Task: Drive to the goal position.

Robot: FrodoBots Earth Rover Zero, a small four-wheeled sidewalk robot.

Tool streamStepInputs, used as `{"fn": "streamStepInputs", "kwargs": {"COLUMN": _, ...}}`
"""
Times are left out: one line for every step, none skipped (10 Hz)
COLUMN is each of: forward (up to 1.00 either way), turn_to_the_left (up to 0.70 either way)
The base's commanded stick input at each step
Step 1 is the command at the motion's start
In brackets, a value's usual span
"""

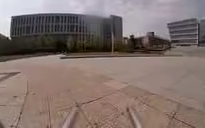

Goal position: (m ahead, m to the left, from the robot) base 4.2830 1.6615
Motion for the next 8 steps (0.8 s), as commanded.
{"fn": "streamStepInputs", "kwargs": {"forward": 1.0, "turn_to_the_left": 0.02}}
{"fn": "streamStepInputs", "kwargs": {"forward": 1.0, "turn_to_the_left": 0.02}}
{"fn": "streamStepInputs", "kwargs": {"forward": 1.0, "turn_to_the_left": 0.02}}
{"fn": "streamStepInputs", "kwargs": {"forward": 1.0, "turn_to_the_left": 0.02}}
{"fn": "streamStepInputs", "kwargs": {"forward": 1.0, "turn_to_the_left": 0.02}}
{"fn": "streamStepInputs", "kwargs": {"forward": 1.0, "turn_to_the_left": 0.02}}
{"fn": "streamStepInputs", "kwargs": {"forward": 1.0, "turn_to_the_left": 0.02}}
{"fn": "streamStepInputs", "kwargs": {"forward": 1.0, "turn_to_the_left": 0.02}}
